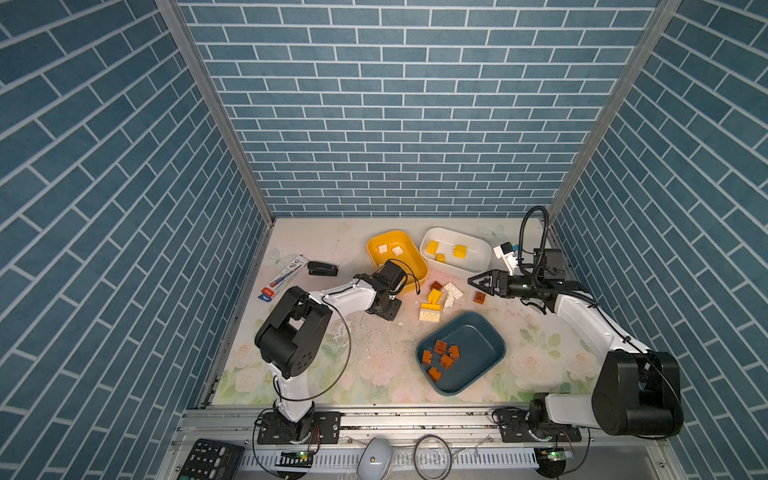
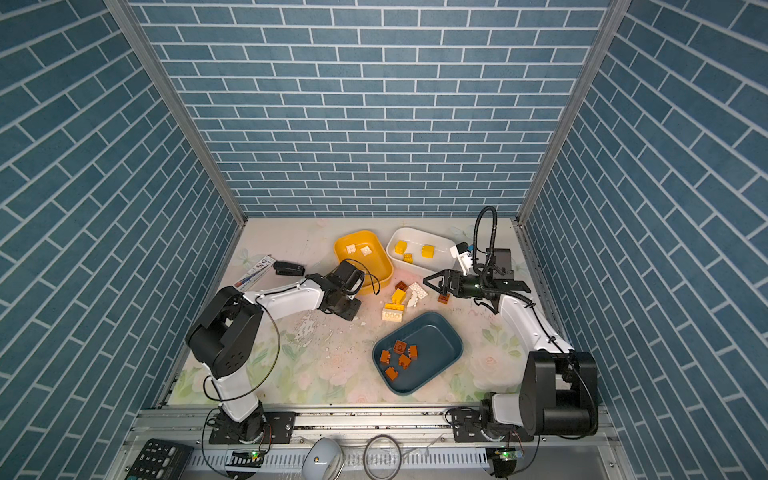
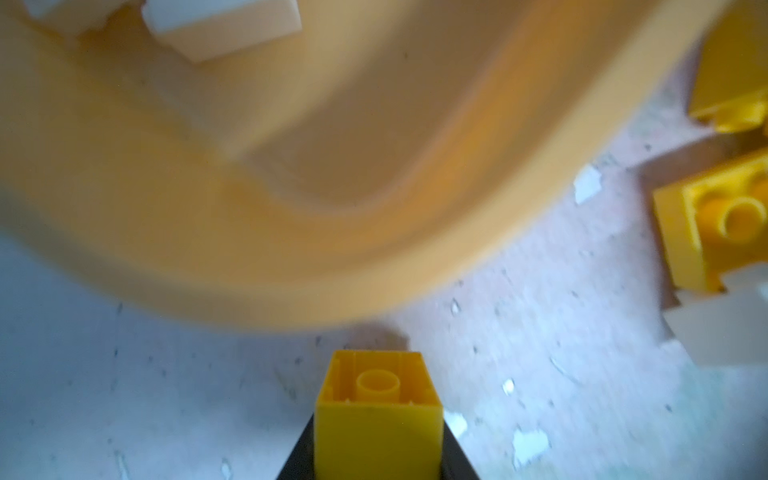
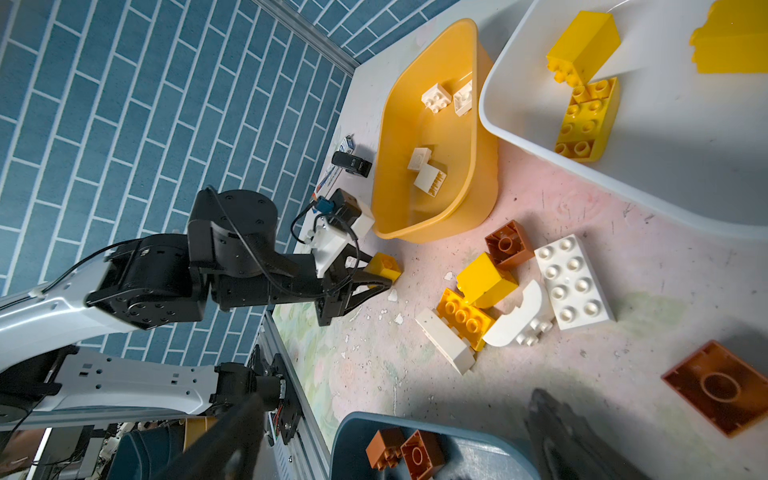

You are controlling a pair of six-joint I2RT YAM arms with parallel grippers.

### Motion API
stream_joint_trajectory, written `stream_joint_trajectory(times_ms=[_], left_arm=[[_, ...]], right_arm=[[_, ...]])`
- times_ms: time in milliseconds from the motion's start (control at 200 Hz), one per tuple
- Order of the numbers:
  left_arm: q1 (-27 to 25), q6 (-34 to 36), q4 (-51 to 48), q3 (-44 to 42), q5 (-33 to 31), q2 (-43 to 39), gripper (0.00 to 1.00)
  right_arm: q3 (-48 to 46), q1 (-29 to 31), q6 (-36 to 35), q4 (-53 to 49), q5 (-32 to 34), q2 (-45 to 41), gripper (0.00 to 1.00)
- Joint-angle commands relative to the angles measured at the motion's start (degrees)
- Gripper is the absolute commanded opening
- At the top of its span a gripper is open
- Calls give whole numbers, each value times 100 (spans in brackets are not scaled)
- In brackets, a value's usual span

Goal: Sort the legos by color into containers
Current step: 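Lower the left gripper onto a loose yellow brick and grasp it, then carry the yellow brick with the left gripper and drop it into the white tub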

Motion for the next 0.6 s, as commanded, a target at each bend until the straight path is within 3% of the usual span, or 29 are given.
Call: stream_joint_trajectory(times_ms=[0, 205, 595], left_arm=[[-252, -177, -516, 18, 284, -470, 28], [-493, -192, -1101, 961, 609, -579, 29], [-459, 194, -1083, 4278, 635, 1805, 29]], right_arm=[[-31, -34, -244, -45, -128, -53, 99], [-8, -69, -216, 26, -46, -65, 98], [331, -100, -209, 17, 52, 190, 98]])
